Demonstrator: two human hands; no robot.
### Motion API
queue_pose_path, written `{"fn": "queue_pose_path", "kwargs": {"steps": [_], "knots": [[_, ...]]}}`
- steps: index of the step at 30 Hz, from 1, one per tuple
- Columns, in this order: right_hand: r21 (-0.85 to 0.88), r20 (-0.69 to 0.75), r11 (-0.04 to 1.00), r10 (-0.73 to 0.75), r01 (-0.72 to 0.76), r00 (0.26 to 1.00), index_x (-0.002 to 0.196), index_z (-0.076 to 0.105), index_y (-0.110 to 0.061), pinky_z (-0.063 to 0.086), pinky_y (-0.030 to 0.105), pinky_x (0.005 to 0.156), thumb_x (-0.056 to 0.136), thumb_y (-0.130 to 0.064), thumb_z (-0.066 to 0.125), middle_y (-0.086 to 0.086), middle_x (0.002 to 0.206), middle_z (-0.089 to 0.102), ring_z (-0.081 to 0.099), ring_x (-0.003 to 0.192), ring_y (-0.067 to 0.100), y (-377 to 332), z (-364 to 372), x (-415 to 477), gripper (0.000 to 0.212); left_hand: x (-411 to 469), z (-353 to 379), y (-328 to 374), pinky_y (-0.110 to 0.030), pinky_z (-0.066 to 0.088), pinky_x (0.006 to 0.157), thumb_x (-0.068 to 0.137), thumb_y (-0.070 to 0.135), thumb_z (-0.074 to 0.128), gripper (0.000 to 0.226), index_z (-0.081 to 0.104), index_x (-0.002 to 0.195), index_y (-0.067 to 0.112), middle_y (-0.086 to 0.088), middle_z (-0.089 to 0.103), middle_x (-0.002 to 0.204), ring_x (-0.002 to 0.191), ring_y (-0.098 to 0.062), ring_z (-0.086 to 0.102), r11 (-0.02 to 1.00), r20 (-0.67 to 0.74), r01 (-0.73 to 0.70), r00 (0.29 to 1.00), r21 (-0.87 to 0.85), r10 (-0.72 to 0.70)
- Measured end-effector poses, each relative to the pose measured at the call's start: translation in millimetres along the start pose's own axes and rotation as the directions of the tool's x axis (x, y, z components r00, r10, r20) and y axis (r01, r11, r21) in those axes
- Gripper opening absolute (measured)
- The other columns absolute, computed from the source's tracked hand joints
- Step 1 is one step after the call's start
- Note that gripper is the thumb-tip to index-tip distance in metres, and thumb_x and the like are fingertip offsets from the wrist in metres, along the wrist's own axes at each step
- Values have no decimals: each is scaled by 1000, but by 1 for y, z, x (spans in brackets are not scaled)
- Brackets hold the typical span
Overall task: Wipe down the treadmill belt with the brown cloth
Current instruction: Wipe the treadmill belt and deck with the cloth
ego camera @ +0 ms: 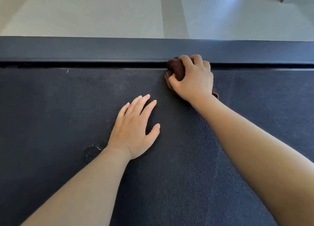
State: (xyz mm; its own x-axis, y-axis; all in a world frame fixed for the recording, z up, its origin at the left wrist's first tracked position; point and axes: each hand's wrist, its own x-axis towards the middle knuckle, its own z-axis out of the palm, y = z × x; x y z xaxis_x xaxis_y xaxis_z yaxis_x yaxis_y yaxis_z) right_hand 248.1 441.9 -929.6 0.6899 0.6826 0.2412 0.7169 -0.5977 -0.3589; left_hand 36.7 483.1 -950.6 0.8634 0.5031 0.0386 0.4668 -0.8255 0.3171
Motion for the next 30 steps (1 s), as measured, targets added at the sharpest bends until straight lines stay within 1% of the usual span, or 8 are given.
{"fn": "queue_pose_path", "kwargs": {"steps": [8,13,18,21,24,26,28,30], "knots": [[-21,11,1000,-20,21,1000,129,47,-29,41,47,85,79,-56,52,7,128,46,43,111,37,1,-8,-31,57,1,1,0,-37,9,117,90,47,38,61,26,146,27,7,18,155,144,-11,9,1000,-4,-8,1000,23,8],[-20,34,997,-74,75,997,129,45,-31,43,51,87,78,-56,51,6,133,44,42,114,38,0,-22,-96,57,1,1,0,-38,12,117,90,46,39,60,29,145,24,4,22,154,143,-15,14,999,-29,-19,999,51,20],[-11,0,989,-148,148,989,127,49,-29,45,52,86,78,-55,53,6,131,47,44,114,38,4,-36,-165,55,-9,2,5,-39,21,113,93,40,45,54,38,142,19,-2,31,152,141,-20,25,998,-101,-6,995,68,13],[7,15,983,-181,181,983,126,51,-29,45,51,85,78,-54,54,5,130,48,44,112,37,2,-46,-199,55,-38,2,9,-40,19,113,95,33,43,51,37,142,16,-6,30,152,142,-23,23,1000,-93,19,996,18,-17],[34,90,978,-207,205,974,127,50,-29,45,51,86,78,-54,54,4,132,46,43,113,35,-6,-61,-236,55,-96,-6,11,-42,16,115,96,35,40,52,32,145,18,-4,23,155,144,-22,17,1000,-1,-7,1000,29,7],[48,119,968,-252,248,960,126,50,-29,46,50,85,78,-54,54,5,132,46,43,114,36,-12,-69,-264,54,-137,-12,10,-42,14,115,95,37,39,54,30,146,20,-1,20,156,144,-21,14,998,47,-34,998,46,31],[49,111,949,-314,311,943,122,51,-29,46,48,81,75,-53,54,5,130,47,45,111,37,-17,-70,-291,53,-171,-13,10,-41,12,115,95,38,38,55,28,146,22,3,18,157,145,-19,12,997,71,-50,996,52,47],[36,81,936,-352,350,932,119,51,-28,45,46,77,73,-53,53,5,126,49,47,107,37,-20,-68,-305,52,-193,-13,8,-39,10,115,95,38,38,54,28,146,24,5,18,156,145,-17,12,998,61,-46,997,40,43]]}}
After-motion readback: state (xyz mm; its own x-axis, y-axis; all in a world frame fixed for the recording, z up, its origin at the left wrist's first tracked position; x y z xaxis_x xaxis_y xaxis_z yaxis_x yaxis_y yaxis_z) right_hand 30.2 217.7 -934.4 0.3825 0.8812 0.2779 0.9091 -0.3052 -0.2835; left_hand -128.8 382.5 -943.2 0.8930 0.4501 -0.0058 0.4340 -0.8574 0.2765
